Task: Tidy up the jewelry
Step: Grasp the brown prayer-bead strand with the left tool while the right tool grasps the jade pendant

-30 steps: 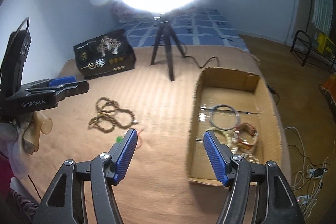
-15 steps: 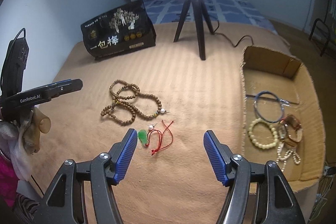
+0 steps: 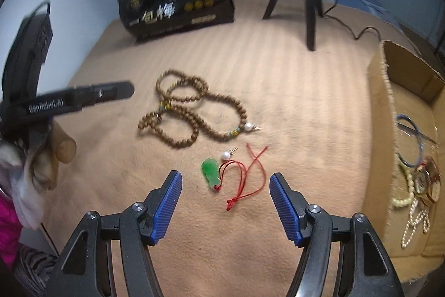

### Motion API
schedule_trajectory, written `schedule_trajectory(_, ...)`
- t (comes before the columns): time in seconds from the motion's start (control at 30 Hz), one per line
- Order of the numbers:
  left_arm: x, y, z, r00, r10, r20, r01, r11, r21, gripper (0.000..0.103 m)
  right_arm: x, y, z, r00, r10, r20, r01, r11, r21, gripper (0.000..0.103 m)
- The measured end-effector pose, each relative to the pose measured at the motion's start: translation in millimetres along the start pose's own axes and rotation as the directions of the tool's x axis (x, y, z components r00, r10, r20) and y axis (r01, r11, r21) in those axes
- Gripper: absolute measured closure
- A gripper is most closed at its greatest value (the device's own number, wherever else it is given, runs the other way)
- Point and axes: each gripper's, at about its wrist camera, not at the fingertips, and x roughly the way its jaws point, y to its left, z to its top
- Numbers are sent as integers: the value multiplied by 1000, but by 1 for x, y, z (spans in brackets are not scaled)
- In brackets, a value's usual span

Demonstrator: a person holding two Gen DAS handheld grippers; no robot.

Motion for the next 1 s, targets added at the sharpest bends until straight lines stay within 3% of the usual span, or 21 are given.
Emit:
schedule_trajectory(0.17, 8, -6, 12, 1000, 13, 16, -14, 999, 38, 30, 12, 0, 2, 1000, -7, -19, 7, 1000, -9, 35)
schedule_trajectory(0.4, 33, -21, 39, 999, -34, 23, 32, 997, 71, 30, 16, 0, 5, 1000, 18, -20, -18, 1000, -9, 37)
schedule_trajectory(0.77, 93, -37, 59, 987, -96, -130, 112, 985, 128, 30, 21, -5, 2, 999, 40, -26, -40, 999, -6, 39)
schedule_trajectory(1.0, 97, -40, 49, 977, -82, -195, 119, 976, 182, 30, 24, -10, 4, 999, 38, -29, -37, 999, 7, 41)
